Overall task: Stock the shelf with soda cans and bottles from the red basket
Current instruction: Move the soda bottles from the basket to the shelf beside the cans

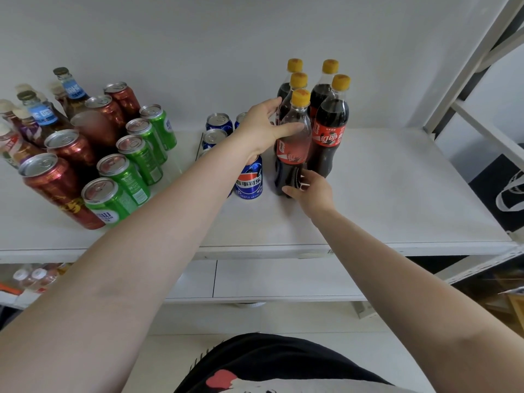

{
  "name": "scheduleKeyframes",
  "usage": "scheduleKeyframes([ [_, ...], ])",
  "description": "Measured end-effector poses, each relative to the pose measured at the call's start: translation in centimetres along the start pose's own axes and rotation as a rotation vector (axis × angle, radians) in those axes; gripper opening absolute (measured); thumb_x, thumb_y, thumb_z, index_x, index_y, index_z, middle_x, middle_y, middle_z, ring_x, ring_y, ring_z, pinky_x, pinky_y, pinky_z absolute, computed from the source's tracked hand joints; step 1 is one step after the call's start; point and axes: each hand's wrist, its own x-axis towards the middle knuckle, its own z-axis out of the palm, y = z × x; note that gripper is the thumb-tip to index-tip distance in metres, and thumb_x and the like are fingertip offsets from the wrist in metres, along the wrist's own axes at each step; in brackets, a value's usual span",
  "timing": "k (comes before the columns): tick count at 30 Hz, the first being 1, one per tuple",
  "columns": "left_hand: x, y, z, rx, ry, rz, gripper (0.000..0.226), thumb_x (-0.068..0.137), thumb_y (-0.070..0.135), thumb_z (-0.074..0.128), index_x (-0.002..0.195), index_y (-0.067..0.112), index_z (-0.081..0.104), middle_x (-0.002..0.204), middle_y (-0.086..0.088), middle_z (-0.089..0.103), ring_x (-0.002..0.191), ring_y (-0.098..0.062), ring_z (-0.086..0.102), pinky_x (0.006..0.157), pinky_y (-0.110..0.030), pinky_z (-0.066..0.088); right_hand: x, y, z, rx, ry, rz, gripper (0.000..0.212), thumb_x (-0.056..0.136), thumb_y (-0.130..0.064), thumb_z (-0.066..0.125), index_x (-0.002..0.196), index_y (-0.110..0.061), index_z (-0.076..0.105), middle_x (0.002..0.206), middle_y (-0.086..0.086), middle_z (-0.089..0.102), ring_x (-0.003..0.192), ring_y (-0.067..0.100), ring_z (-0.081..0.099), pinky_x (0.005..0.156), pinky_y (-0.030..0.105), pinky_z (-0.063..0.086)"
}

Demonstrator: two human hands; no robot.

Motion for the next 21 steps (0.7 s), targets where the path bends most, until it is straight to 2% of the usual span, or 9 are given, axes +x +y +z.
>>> scheduleKeyframes([
  [5, -1.5, -0.2, -1.2, 0.046, 0.039, 0.003, 0.081, 0.076, 0.024, 0.078, 0.145, 0.020, 0.036, 0.153, -0.006, 0.037, 0.137, -0.022, 0.040, 0.108, -0.037, 0.035, -1.8, 0.4, -0.3, 0.045, 0.000, 0.038, 0.071, 0.078, -0.028, 0.078, 0.139, -0.012, 0.045, 0.130, 0.007, 0.058, 0.113, 0.025, 0.058, 0.096, 0.037, 0.048],
  [9, -3.3, -1.4, -3.7, 0.096, 0.085, -0.021, 0.070, 0.075, 0.013, 0.078, 0.138, 0.015, 0.048, 0.140, -0.003, 0.053, 0.125, -0.017, 0.052, 0.107, -0.037, 0.043, -4.5, 0.8, 0.8, 0.162, 0.034, 0.045, 0.054, 0.081, -0.027, 0.074, 0.128, -0.011, 0.054, 0.122, 0.005, 0.063, 0.105, 0.022, 0.062, 0.095, 0.039, 0.050],
  [12, -4.2, -2.6, -5.5, 0.116, 0.154, -0.033, 0.065, 0.075, 0.009, 0.077, 0.134, 0.013, 0.051, 0.136, -0.005, 0.056, 0.123, -0.017, 0.054, 0.102, -0.029, 0.043, -6.2, 0.4, 2.3, 0.166, -0.037, 0.053, 0.055, 0.081, -0.033, 0.073, 0.128, -0.012, 0.054, 0.120, 0.004, 0.064, 0.100, 0.019, 0.062, 0.090, 0.033, 0.050],
  [14, -4.2, -3.1, -6.5, 0.143, 0.165, -0.041, 0.067, 0.076, 0.009, 0.077, 0.137, 0.012, 0.049, 0.139, -0.005, 0.053, 0.126, -0.017, 0.051, 0.105, -0.030, 0.040, -6.7, -0.3, 3.3, 0.212, -0.116, 0.109, 0.062, 0.080, -0.039, 0.073, 0.132, -0.013, 0.051, 0.125, 0.004, 0.061, 0.105, 0.022, 0.061, 0.095, 0.037, 0.049],
  [18, -2.8, -3.3, -8.3, 0.248, 0.079, -0.033, 0.073, 0.078, 0.017, 0.077, 0.142, 0.014, 0.042, 0.147, -0.002, 0.046, 0.133, -0.016, 0.043, 0.107, -0.030, 0.035, -6.6, -2.2, 5.3, 0.341, -0.191, 0.263, 0.082, 0.077, -0.048, 0.073, 0.141, -0.011, 0.040, 0.139, 0.006, 0.050, 0.120, 0.027, 0.054, 0.103, 0.044, 0.046],
  [21, -1.3, -3.5, -8.7, 0.375, -0.039, -0.035, 0.076, 0.078, 0.026, 0.076, 0.144, 0.016, 0.039, 0.149, -0.004, 0.043, 0.135, -0.020, 0.042, 0.111, -0.038, 0.035, -5.8, -3.6, 6.6, 0.423, -0.166, 0.344, 0.087, 0.076, -0.052, 0.072, 0.143, -0.012, 0.035, 0.133, 0.006, 0.053, 0.111, 0.024, 0.056, 0.099, 0.042, 0.049],
])
